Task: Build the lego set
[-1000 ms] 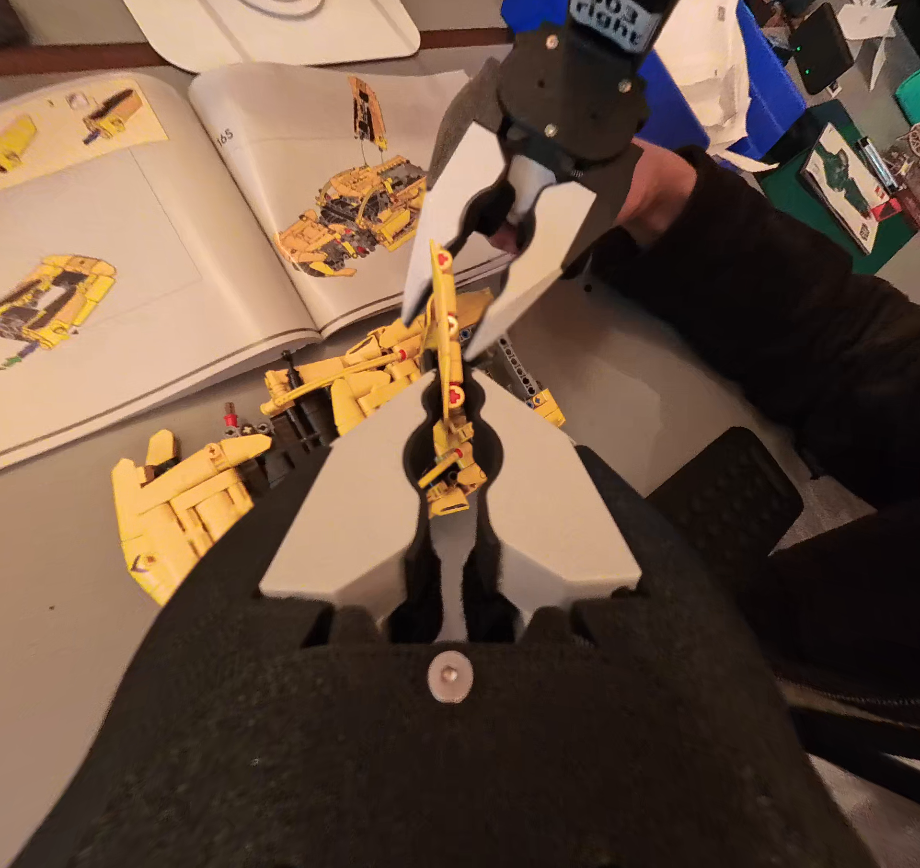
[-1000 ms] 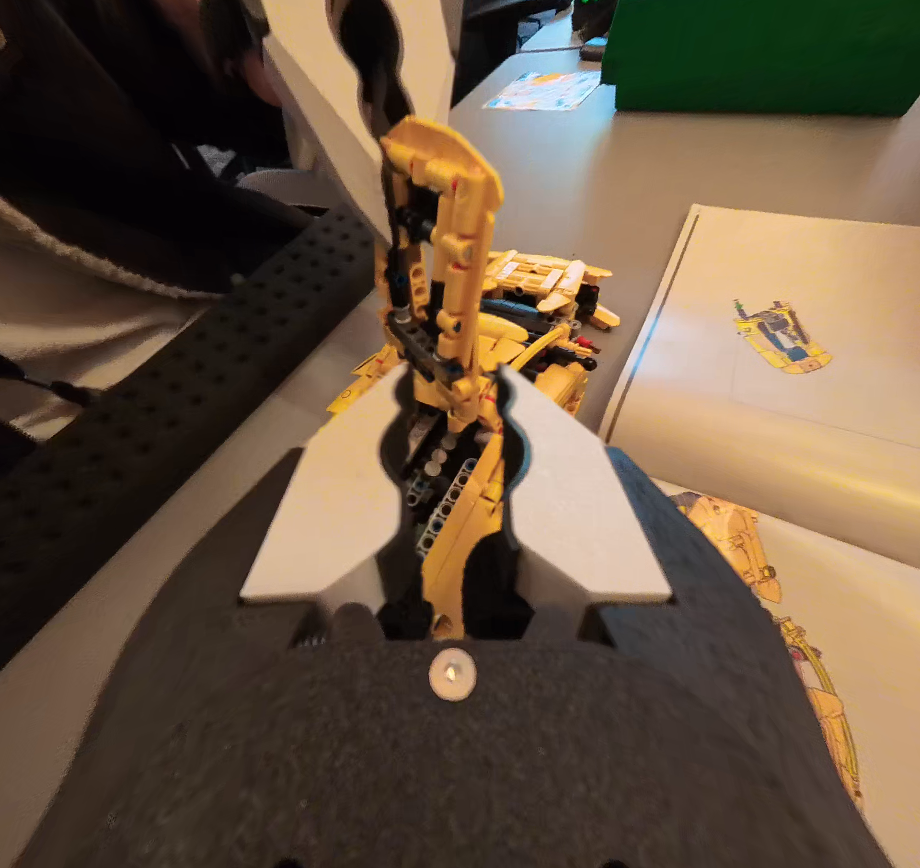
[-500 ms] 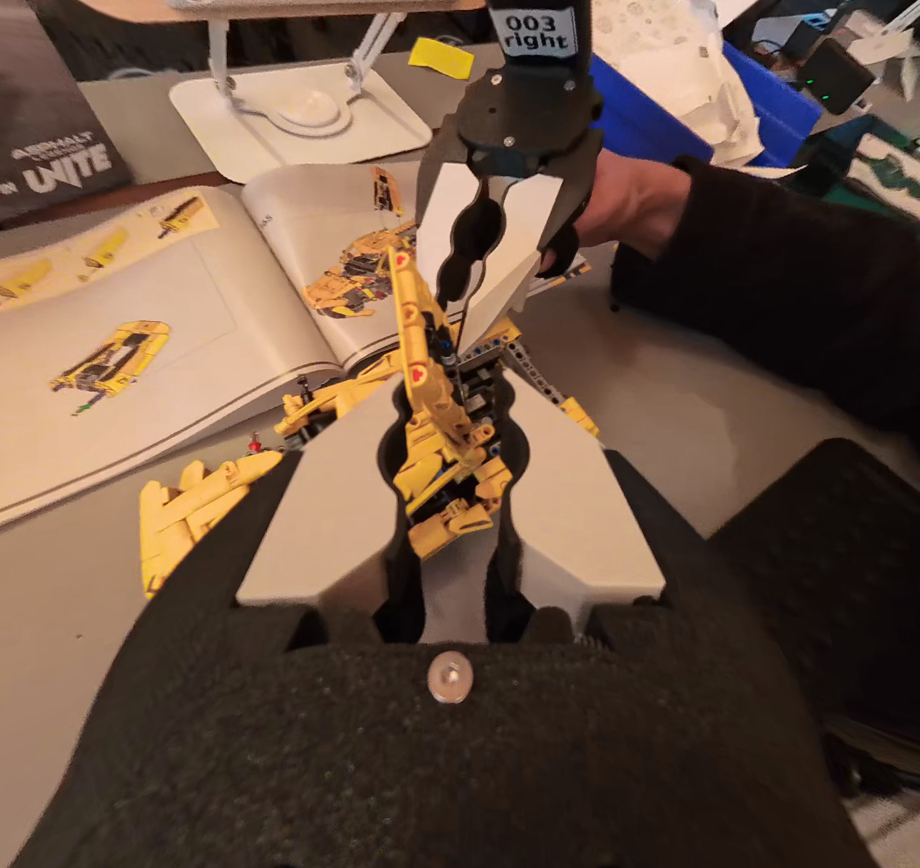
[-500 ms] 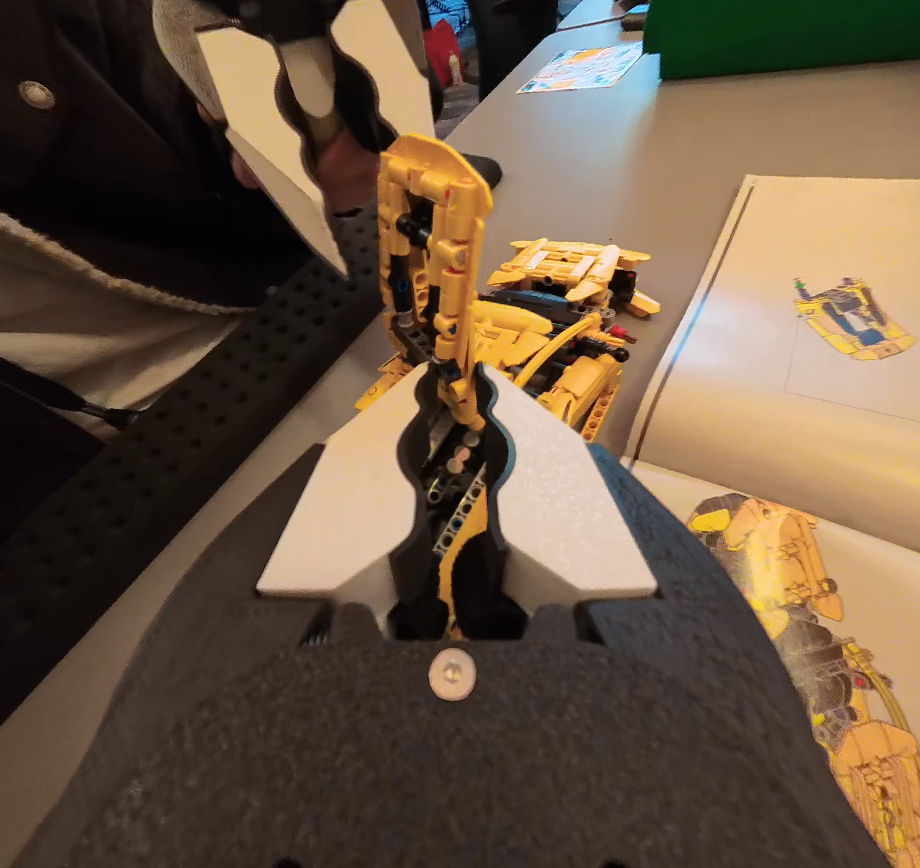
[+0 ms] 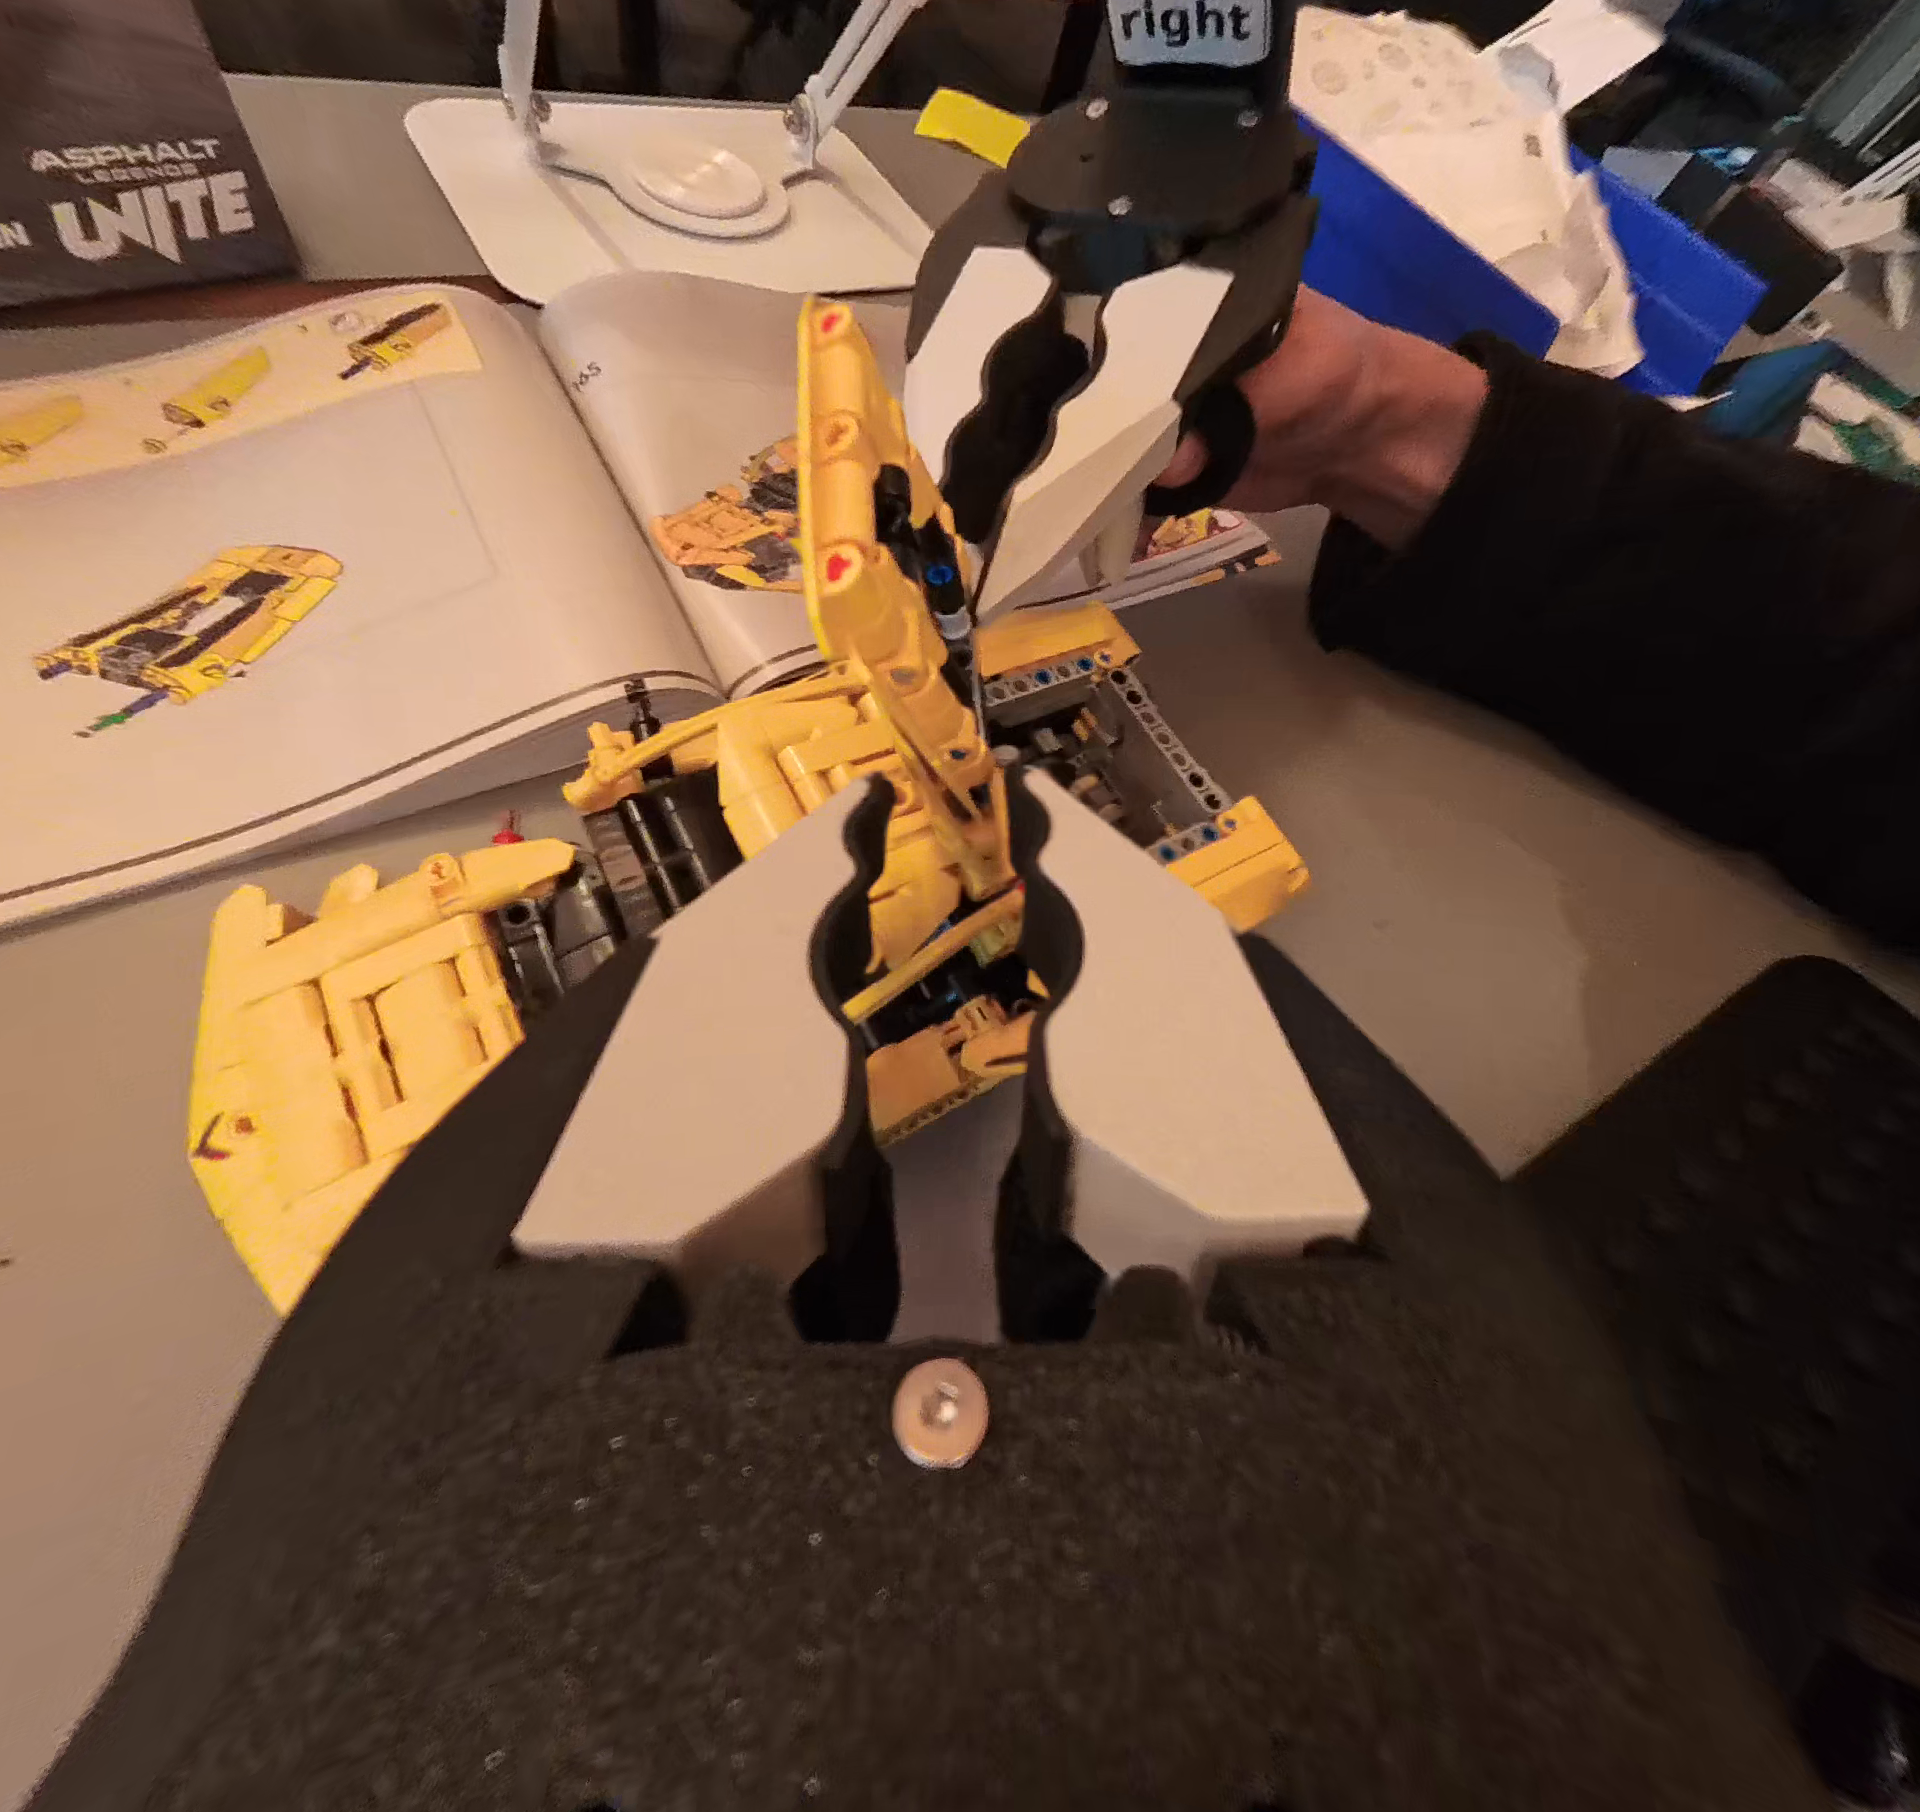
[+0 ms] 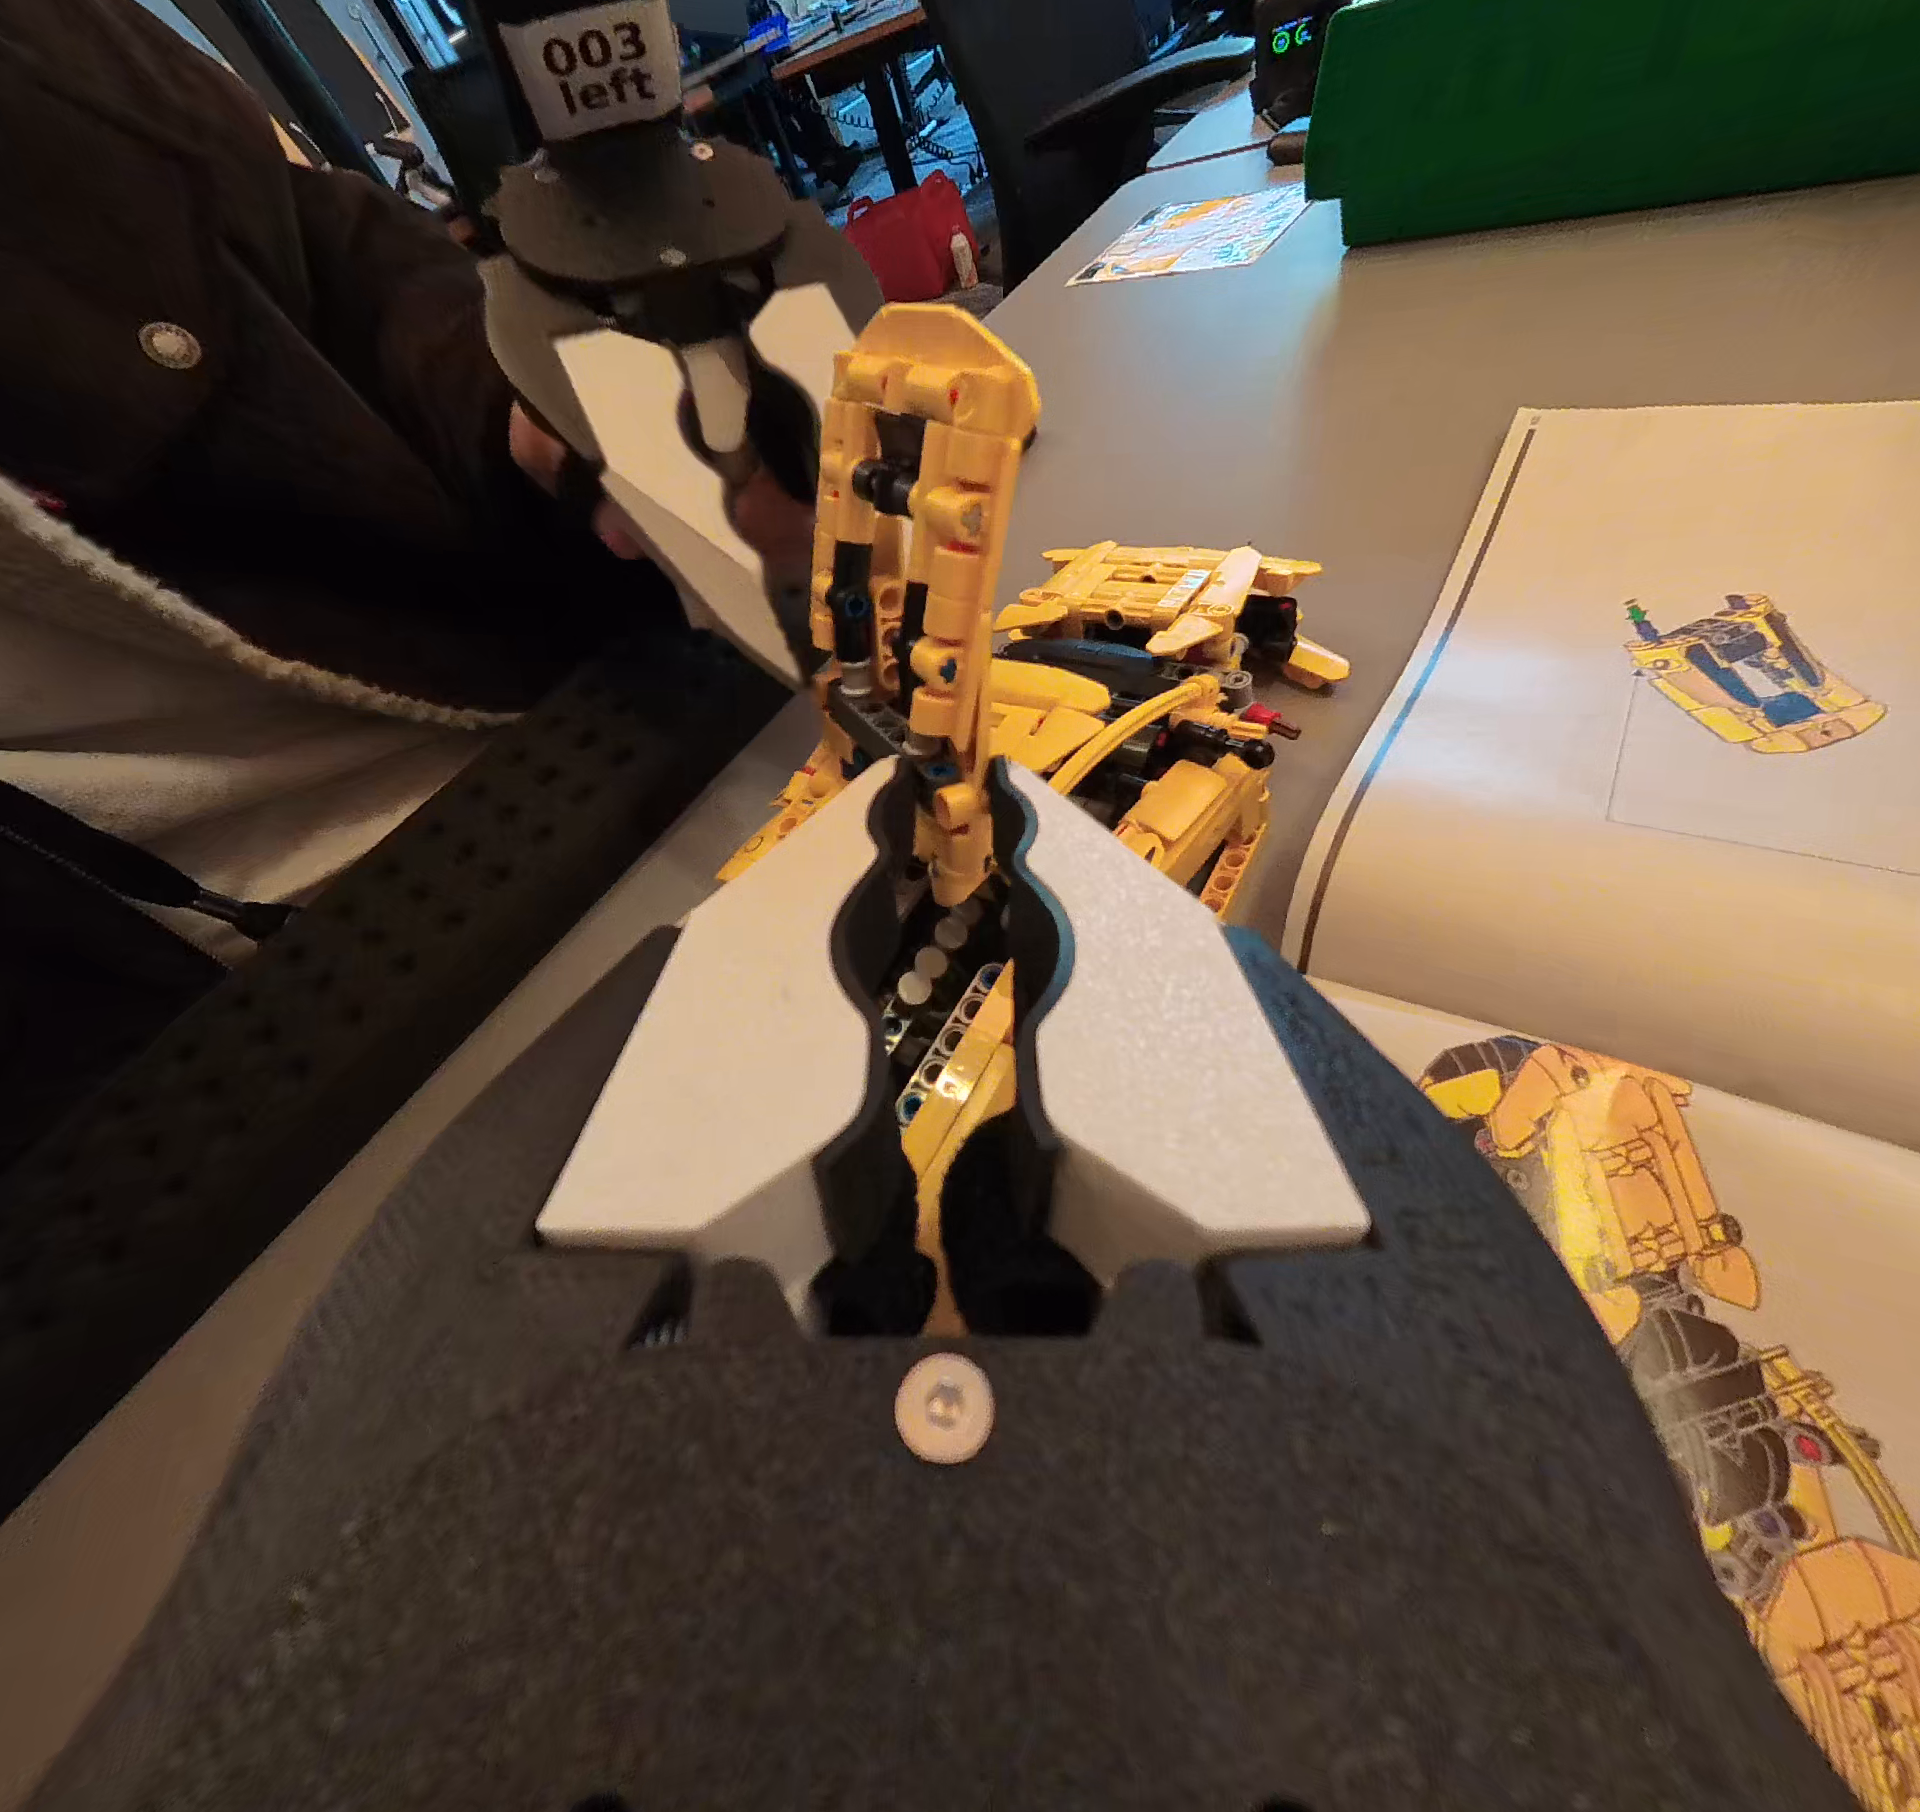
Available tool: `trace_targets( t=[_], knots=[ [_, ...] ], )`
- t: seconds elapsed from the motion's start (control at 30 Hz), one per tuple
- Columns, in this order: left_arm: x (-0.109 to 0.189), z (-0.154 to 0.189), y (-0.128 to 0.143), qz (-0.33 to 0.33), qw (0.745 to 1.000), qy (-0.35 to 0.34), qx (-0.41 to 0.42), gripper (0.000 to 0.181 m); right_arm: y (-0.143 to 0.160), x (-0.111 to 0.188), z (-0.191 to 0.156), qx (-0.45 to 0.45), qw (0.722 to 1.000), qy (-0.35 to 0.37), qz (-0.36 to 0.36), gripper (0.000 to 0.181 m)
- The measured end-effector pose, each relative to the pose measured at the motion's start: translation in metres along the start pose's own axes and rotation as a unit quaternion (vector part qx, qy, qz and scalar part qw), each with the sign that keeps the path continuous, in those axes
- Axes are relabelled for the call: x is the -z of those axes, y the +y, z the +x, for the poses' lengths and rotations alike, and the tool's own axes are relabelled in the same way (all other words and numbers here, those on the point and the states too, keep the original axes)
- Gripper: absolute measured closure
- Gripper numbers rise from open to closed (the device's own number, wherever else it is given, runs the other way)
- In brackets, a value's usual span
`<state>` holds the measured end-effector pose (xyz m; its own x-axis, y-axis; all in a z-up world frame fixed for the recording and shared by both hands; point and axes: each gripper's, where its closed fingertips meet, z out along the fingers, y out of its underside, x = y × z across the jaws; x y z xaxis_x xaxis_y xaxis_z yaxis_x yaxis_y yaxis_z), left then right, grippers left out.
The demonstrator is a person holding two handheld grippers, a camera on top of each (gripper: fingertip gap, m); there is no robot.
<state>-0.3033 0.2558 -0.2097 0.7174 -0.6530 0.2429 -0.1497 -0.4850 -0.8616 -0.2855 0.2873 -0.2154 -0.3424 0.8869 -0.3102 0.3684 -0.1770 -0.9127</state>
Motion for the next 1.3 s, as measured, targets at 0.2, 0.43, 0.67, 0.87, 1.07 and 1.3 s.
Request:
trace_targets(
  t=[0.2,0.43,0.67,0.87,1.07,1.3],
  knots=[
    [-0.004,0.0,0.001,-0.011,0.999,-0.038,-0.03,0.167,0.0,-0.002,0.001,0.011,1.0,0.001,0.006,0.167],
    [-0.002,0.005,0.002,-0.023,0.992,-0.11,-0.052,0.167,0.003,-0.002,0.006,0.044,0.998,0.036,-0.01,0.16],
    [-0.005,0.006,0.001,-0.023,0.991,-0.124,-0.043,0.167,0.007,0.024,0.01,0.162,0.969,0.144,-0.116,0.134],
    [-0.005,0.007,0.002,-0.031,0.99,-0.13,-0.036,0.167,-0.006,0.019,0.004,0.413,0.844,0.309,-0.148,0.137],
    [-0.006,0.008,0.002,-0.036,0.99,-0.135,-0.035,0.168,0.002,0.011,0.008,0.502,0.763,0.356,-0.199,0.123],
    [-0.006,0.009,0.002,-0.045,0.989,-0.138,-0.037,0.168,0.011,0.006,0.016,0.514,0.751,0.362,-0.203,0.133]
  ],
)
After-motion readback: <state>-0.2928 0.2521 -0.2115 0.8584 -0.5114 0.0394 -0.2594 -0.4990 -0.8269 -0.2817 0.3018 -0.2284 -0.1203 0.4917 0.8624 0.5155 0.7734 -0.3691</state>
